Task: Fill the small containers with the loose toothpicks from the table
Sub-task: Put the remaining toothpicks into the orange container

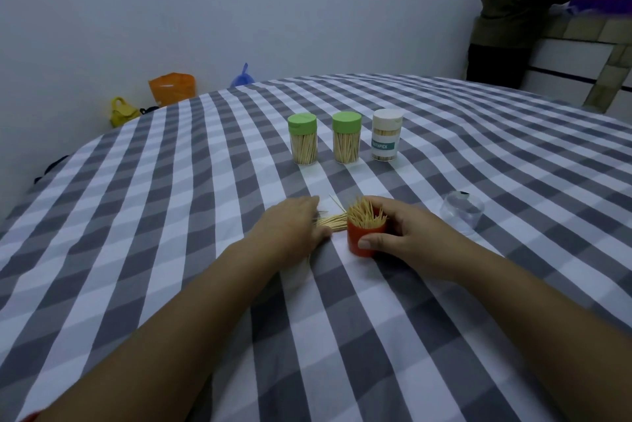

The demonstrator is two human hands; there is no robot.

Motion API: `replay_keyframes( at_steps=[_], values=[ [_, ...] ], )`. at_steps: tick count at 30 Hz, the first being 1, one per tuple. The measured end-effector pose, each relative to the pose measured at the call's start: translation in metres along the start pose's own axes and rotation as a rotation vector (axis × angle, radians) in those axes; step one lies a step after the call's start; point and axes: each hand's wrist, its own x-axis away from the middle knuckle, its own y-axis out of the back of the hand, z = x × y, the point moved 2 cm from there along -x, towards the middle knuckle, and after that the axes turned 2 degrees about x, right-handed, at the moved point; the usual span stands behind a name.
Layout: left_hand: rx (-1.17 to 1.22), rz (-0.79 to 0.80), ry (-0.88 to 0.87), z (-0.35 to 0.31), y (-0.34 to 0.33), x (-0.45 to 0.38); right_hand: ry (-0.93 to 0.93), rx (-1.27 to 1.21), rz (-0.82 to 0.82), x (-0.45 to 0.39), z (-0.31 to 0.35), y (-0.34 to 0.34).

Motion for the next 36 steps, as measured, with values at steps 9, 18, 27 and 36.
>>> replay_keyframes(
  at_steps=[9,18,27,36],
  values=[
    [-0.254,0.058,-0.035,-0.018,-0.005,-0.011,0.012,0.004,-0.008,0.002,0.004,0.000],
    [-0.204,-0.174,-0.063,-0.035,-0.013,0.010,0.024,-0.001,-0.021,0.003,0.004,-0.001],
    [0.383,-0.318,0.192,-0.020,0.011,0.009,0.025,0.034,-0.018,0.006,0.011,-0.002],
    [1.340,-0.278,0.226,-0.004,0.017,0.013,0.012,0.027,0.001,0.009,0.019,-0.007]
  ],
)
